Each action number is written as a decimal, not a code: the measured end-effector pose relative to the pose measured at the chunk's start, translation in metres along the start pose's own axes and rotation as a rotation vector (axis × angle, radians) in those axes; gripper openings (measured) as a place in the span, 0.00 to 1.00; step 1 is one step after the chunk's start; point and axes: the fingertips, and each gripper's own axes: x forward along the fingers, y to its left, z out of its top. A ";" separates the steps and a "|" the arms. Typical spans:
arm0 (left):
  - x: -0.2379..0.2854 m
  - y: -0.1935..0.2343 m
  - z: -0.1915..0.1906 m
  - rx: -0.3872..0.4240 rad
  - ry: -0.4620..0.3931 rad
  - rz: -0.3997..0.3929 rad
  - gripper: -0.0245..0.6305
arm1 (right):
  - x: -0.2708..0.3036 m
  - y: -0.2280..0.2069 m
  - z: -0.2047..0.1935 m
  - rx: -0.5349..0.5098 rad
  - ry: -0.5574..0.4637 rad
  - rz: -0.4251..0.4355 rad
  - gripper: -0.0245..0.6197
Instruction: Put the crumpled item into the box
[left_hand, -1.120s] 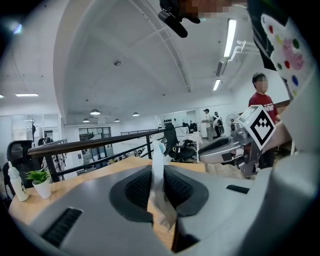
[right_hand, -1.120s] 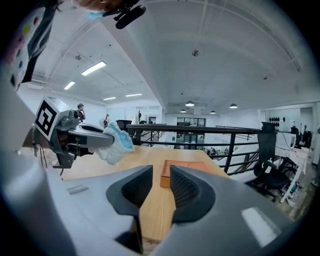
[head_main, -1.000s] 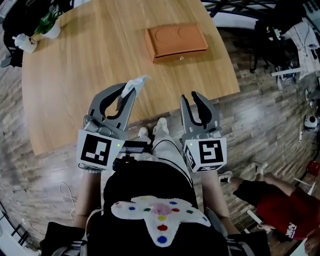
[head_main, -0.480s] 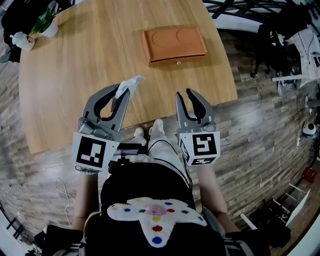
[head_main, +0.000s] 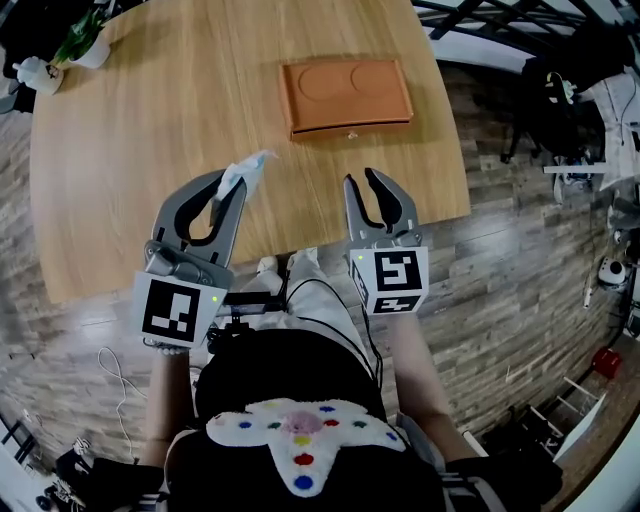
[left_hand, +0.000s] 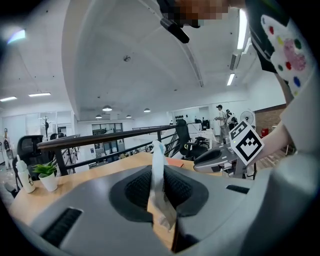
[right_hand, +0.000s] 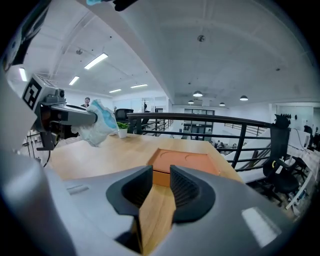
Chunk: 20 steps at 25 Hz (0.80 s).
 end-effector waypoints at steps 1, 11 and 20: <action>0.002 0.001 0.000 -0.001 0.000 0.004 0.11 | 0.005 -0.003 -0.002 -0.002 0.004 0.000 0.20; 0.017 0.014 -0.008 -0.013 0.016 0.049 0.11 | 0.056 -0.027 -0.028 -0.015 0.067 0.000 0.20; 0.021 0.029 -0.021 -0.042 0.047 0.100 0.11 | 0.095 -0.039 -0.061 0.021 0.151 0.018 0.20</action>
